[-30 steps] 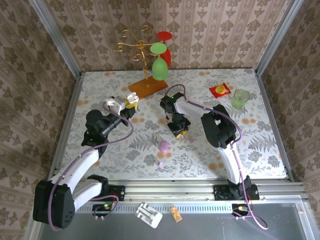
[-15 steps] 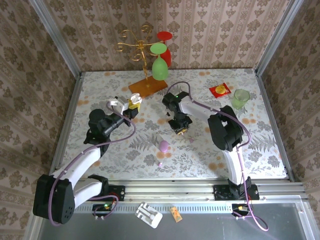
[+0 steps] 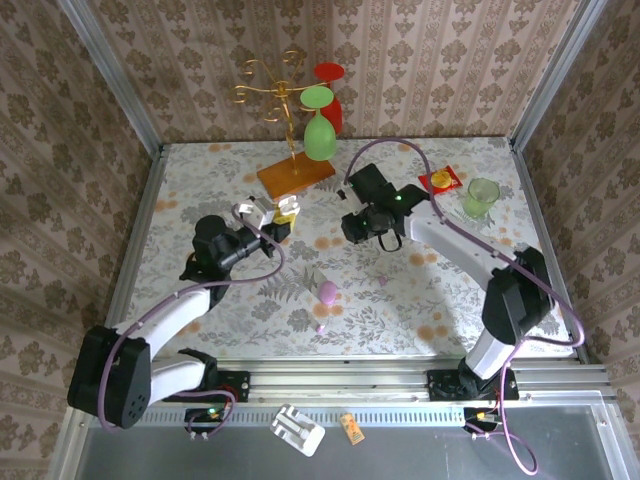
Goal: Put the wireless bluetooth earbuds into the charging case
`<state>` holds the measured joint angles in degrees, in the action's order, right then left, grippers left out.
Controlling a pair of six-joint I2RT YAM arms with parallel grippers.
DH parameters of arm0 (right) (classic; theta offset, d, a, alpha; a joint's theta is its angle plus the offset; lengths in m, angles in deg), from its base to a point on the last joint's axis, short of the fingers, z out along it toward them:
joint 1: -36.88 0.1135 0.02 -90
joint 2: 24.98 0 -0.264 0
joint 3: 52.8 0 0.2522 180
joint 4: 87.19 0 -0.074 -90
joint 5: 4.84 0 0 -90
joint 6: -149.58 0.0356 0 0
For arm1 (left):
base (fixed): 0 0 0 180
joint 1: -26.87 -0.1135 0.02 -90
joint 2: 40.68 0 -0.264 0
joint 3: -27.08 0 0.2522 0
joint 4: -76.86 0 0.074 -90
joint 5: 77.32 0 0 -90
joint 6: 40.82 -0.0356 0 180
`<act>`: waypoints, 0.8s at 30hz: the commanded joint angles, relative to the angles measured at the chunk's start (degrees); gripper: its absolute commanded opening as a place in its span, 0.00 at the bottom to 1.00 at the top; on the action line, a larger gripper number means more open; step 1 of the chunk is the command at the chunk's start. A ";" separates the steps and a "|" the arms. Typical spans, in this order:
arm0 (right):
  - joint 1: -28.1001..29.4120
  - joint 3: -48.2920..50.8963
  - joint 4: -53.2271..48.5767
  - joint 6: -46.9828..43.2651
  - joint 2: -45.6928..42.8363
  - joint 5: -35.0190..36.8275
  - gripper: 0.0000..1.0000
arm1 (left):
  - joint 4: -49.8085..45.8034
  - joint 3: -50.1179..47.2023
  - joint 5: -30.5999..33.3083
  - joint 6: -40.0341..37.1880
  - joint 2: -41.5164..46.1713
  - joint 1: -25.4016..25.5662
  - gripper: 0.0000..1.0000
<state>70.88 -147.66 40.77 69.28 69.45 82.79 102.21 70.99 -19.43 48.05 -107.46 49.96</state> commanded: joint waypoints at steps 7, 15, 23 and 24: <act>1.94 5.68 19.14 0.35 -10.49 -8.48 0.21 | 5.66 1.84 -6.03 -0.29 -2.66 1.47 0.02; 4.20 4.59 25.27 1.29 -10.96 -14.02 0.20 | 6.60 2.59 -8.19 0.42 -4.40 2.66 0.02; 5.85 1.62 24.91 -0.30 -7.93 -16.25 0.20 | 8.58 3.20 -10.61 1.67 -6.15 4.41 0.02; 6.07 1.16 24.30 -0.73 -7.44 -15.89 0.20 | 8.98 3.33 -11.06 2.03 -6.49 4.58 0.02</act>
<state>76.32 -144.05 64.35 69.85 60.67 68.21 107.72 72.45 -27.46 48.51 -112.97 53.31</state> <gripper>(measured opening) 0.199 0.197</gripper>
